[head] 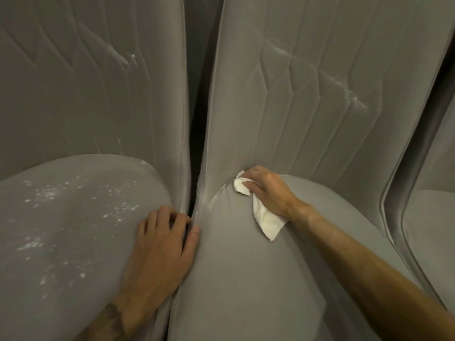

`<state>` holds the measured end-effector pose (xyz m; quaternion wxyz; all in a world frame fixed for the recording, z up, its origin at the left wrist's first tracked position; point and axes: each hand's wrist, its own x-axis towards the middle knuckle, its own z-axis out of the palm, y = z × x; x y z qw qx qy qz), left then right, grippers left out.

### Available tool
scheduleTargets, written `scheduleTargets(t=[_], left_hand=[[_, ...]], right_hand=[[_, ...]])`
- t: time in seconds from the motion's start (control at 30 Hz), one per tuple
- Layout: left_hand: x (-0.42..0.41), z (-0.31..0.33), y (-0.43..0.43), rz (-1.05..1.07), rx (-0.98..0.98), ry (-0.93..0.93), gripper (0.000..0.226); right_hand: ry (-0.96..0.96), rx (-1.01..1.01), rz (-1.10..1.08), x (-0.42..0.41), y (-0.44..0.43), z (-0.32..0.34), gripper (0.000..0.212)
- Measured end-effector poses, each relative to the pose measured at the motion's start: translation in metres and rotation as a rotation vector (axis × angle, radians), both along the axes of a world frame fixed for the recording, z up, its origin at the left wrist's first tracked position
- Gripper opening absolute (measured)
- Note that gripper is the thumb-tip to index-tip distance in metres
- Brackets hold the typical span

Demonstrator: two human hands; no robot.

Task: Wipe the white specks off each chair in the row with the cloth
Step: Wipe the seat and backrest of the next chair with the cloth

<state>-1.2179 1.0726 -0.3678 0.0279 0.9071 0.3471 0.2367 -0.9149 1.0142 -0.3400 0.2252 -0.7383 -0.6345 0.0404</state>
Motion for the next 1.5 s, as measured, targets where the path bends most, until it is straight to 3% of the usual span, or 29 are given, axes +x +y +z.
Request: scheduleTargets(t=[0.2,0.4,0.57,0.8,1.0,1.17,1.33,1.47,1.5], left_hand=[[0.002,0.000,-0.001,0.008,0.005,-0.007,0.033],[-0.002,-0.003,0.001,0.004,0.001,0.031,0.031],[0.000,0.000,0.000,0.018,0.014,0.037,0.028],[0.000,-0.002,0.000,0.019,0.010,0.036,0.032],[0.001,-0.001,0.000,0.026,-0.002,0.026,0.031],[0.000,-0.001,-0.001,0.019,-0.011,0.045,0.033],[0.001,0.000,-0.001,0.035,-0.012,0.049,0.036],[-0.002,0.000,0.000,0.028,0.001,0.056,0.035],[-0.003,0.000,-0.001,0.028,0.009,0.056,0.034]], right_hand=[[-0.007,0.070,-0.221,0.022,-0.008,-0.003,0.014],[0.057,0.051,0.049,-0.017,0.007,-0.007,0.014],[0.041,0.096,-0.184,-0.007,0.007,-0.008,0.015],[0.039,0.094,0.117,-0.057,-0.001,-0.002,0.017],[0.068,0.145,-0.126,-0.058,0.014,-0.004,0.017],[0.040,0.092,0.143,-0.080,-0.010,0.001,0.015],[0.018,0.158,-0.120,-0.066,0.010,-0.009,0.017],[-0.024,0.116,0.066,-0.063,-0.003,-0.006,0.017],[-0.064,0.126,0.005,-0.051,-0.010,-0.005,0.016]])
